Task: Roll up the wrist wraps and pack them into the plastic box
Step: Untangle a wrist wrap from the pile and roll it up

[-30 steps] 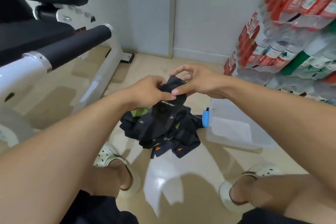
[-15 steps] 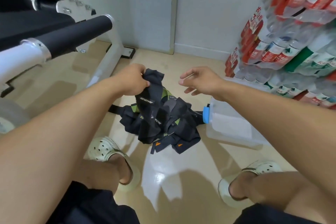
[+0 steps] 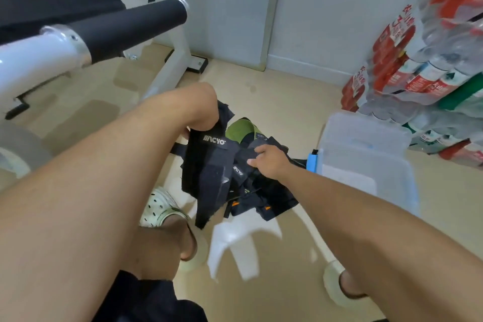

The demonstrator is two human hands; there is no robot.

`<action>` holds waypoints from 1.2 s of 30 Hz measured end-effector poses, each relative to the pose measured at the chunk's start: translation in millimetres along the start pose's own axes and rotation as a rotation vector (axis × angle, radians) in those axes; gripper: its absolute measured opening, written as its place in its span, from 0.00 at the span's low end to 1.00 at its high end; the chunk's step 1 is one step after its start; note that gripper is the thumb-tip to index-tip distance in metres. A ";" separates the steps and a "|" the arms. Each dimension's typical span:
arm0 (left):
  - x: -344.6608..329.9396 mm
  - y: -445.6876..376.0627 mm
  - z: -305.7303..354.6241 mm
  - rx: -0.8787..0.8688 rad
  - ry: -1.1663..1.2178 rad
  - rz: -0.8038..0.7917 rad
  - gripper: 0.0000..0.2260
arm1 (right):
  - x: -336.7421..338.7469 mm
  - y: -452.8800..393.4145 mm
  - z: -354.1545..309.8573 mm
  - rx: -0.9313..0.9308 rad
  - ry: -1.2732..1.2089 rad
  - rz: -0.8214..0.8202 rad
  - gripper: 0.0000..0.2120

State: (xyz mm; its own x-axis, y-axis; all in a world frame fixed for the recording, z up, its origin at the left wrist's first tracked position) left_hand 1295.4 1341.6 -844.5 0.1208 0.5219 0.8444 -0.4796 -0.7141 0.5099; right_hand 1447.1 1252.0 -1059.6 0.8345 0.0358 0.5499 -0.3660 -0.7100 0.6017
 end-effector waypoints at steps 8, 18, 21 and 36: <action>-11.6 -11.4 -31.3 0.045 -0.068 -0.044 0.06 | -52.1 -47.1 29.7 -0.343 -0.399 0.152 0.43; -8.7 -4.9 -21.5 -0.067 0.068 -0.026 0.10 | -29.1 2.6 73.9 -0.227 0.261 0.558 0.14; -11.0 1.2 -5.1 -0.163 0.088 -0.070 0.08 | -62.8 18.2 131.0 -0.386 -0.170 0.456 0.18; -5.7 -6.2 -13.8 -0.255 0.301 0.103 0.03 | 29.9 -38.9 52.9 -0.229 -0.592 0.257 0.06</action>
State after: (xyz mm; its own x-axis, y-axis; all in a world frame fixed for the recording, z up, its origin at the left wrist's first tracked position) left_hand 1285.7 1349.6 -854.7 -0.1810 0.5939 0.7839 -0.6806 -0.6511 0.3361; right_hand 1508.0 1243.5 -1097.2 0.7704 -0.5507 0.3212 -0.6058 -0.4753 0.6380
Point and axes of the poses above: each hand's wrist, its own y-axis away from the middle knuckle, its own x-axis out of the back of the hand, z = x × y, the point moved 6 cm from there along -y, towards the middle knuckle, and after that the axes turned 4 degrees about -x, right-handed, at the moved point
